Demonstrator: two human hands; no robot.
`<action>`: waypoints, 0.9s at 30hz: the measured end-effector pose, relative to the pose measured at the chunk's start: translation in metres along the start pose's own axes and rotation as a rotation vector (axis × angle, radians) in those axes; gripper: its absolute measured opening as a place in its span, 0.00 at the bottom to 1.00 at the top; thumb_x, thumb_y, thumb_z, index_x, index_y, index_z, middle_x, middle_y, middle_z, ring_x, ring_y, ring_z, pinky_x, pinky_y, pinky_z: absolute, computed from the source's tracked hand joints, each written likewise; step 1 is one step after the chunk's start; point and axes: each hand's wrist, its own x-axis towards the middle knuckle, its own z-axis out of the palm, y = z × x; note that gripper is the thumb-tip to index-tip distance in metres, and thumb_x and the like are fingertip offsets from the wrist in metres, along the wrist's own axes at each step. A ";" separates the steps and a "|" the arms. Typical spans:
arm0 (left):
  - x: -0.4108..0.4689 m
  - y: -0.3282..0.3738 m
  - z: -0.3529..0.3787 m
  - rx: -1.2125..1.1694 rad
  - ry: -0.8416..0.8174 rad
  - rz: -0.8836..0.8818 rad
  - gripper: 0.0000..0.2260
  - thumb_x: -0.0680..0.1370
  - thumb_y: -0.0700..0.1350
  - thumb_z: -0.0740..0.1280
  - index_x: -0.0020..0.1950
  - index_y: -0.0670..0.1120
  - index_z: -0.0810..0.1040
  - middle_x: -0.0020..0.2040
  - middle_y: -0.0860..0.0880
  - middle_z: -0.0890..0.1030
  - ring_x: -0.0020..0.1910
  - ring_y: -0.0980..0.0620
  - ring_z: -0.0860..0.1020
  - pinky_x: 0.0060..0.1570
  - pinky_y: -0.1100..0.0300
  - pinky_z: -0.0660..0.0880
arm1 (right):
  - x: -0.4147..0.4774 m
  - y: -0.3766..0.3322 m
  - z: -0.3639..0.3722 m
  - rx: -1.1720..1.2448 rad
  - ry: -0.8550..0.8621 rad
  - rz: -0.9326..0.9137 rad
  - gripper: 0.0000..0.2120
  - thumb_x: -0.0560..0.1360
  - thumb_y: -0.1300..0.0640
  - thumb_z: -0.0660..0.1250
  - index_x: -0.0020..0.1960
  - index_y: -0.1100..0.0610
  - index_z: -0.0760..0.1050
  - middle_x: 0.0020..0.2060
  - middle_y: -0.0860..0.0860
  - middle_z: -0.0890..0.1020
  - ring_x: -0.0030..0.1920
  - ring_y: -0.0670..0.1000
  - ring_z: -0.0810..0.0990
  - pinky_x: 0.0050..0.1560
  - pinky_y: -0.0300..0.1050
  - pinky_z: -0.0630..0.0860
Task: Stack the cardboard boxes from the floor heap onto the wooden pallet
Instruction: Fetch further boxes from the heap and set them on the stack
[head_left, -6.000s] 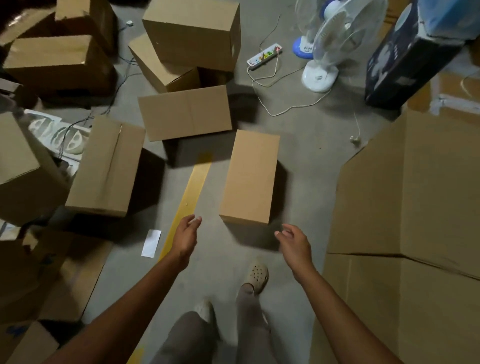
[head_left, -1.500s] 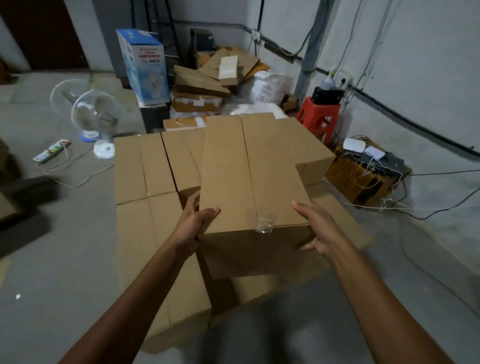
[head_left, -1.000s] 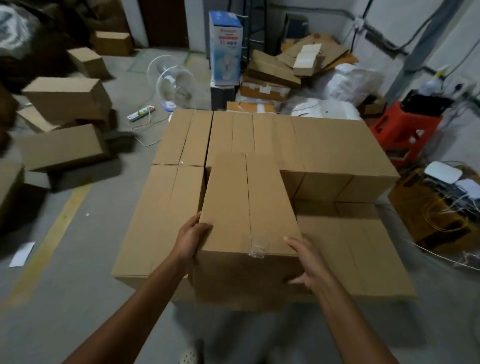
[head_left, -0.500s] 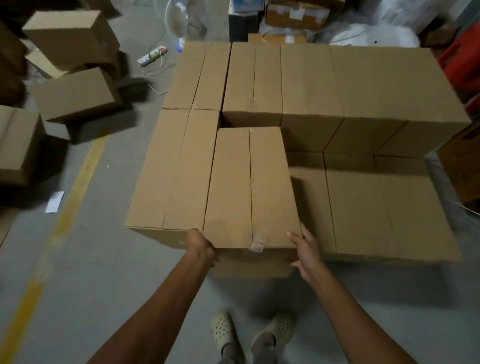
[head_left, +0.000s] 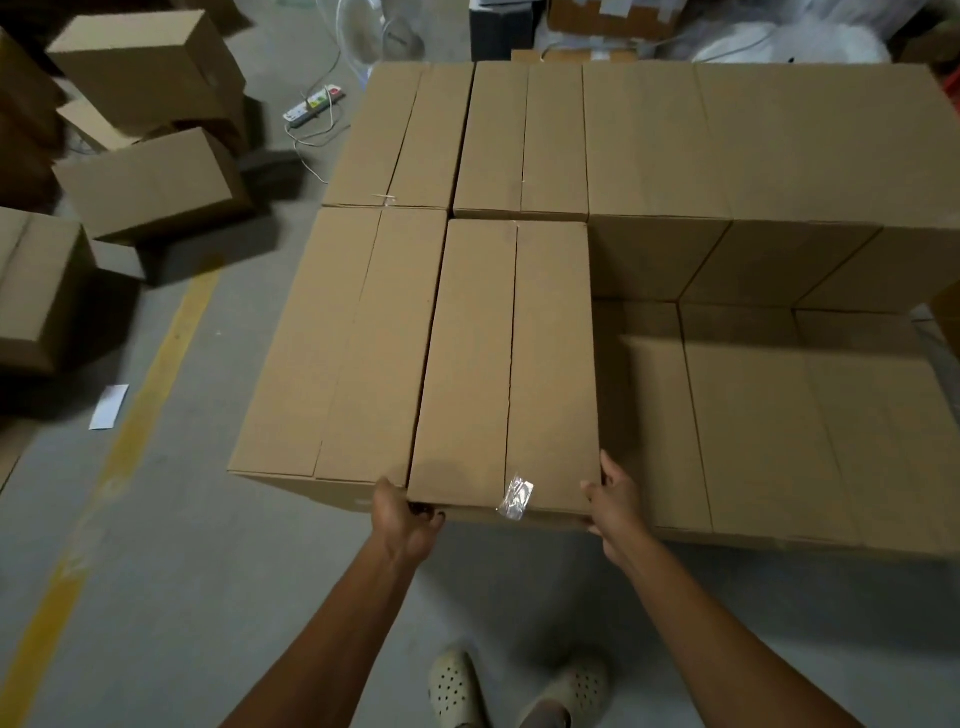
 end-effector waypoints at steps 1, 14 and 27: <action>0.004 0.002 0.002 -0.011 0.012 0.002 0.18 0.81 0.55 0.53 0.52 0.46 0.78 0.51 0.44 0.78 0.50 0.46 0.75 0.61 0.52 0.69 | 0.005 -0.003 0.000 -0.009 0.000 -0.012 0.29 0.82 0.66 0.61 0.80 0.50 0.59 0.75 0.53 0.69 0.72 0.57 0.70 0.72 0.61 0.67; 0.008 0.016 0.010 -0.070 0.014 -0.055 0.27 0.82 0.55 0.54 0.75 0.39 0.66 0.75 0.40 0.68 0.77 0.41 0.63 0.76 0.46 0.54 | 0.020 -0.011 0.002 -0.067 0.013 -0.048 0.29 0.82 0.67 0.59 0.80 0.52 0.57 0.75 0.53 0.69 0.70 0.55 0.71 0.64 0.52 0.71; -0.059 0.047 0.011 0.098 -0.055 0.000 0.30 0.85 0.52 0.55 0.78 0.32 0.55 0.76 0.33 0.63 0.75 0.36 0.64 0.74 0.45 0.62 | -0.043 -0.061 0.005 -0.501 -0.007 -0.182 0.22 0.77 0.62 0.66 0.71 0.62 0.71 0.67 0.57 0.77 0.66 0.59 0.74 0.61 0.45 0.70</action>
